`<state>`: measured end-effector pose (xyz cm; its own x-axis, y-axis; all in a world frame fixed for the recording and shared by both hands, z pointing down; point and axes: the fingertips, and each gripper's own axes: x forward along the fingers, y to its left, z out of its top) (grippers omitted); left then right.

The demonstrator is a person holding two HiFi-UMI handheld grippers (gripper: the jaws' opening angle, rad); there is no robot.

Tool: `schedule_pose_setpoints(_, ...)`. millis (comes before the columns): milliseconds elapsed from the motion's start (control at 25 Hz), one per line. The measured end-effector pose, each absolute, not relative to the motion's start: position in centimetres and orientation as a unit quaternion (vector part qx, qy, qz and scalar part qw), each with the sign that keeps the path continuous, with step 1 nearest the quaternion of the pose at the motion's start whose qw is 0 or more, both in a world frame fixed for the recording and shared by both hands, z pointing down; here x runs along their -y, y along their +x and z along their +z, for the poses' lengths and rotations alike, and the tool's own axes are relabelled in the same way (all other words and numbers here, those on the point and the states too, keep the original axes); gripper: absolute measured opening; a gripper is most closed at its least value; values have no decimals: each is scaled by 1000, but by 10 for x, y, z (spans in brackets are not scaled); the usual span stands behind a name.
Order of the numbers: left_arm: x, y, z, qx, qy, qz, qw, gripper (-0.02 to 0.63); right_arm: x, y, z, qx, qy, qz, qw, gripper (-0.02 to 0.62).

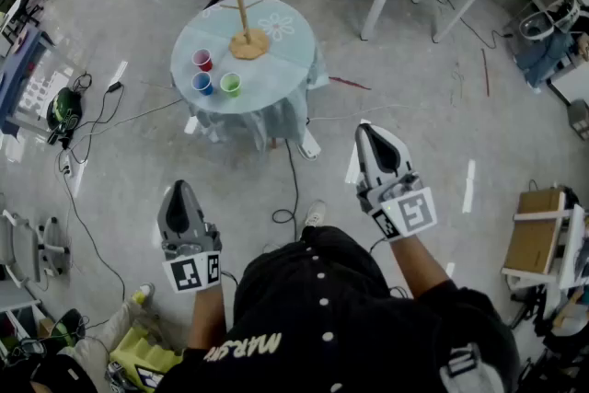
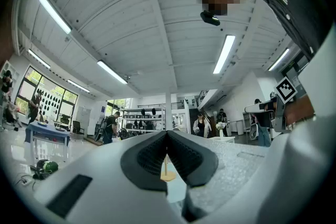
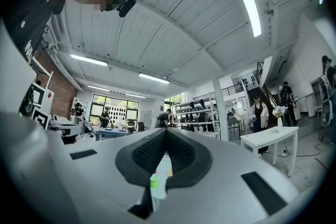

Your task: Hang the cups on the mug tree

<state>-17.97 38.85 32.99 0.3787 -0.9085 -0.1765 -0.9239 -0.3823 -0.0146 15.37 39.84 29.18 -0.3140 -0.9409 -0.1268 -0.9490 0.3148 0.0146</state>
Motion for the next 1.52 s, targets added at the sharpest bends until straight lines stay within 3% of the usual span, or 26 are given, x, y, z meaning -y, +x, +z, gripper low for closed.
schedule_pose_setpoints(360, -387, -170, 330, -551, -830, 69, 53, -5, -403, 154, 287, -823, -561, 36, 83, -2)
schedule_pose_setpoints(640, -382, -161, 331, -553, -830, 64, 48, -5, -397, 153, 297, -833, -547, 38, 73, 5)
schedule_pose_setpoints(680, -380, -159, 331, -554, -829, 64, 49, -5, -394, 154, 298, -837, -541, 36, 76, 46)
schedule_pose_setpoints(760, -374, -155, 331, -559, -825, 65, 50, -5, -386, 153, 297, -845, -528, 41, 73, 272)
schedule_pose_setpoints(800, -371, -153, 333, -563, -823, 65, 48, -5, -383, 153, 295, -849, -522, 49, 71, 327)
schedule_pose_setpoints(840, -367, -152, 335, -568, -819, 66, 45, -3, -379, 152, 294, -852, -516, 55, 68, 337)
schedule_pose_setpoints(1520, -331, -86, 332, -615, -786, 48, 54, -5, -306, 216, 303, -880, -464, 28, 102, 325)
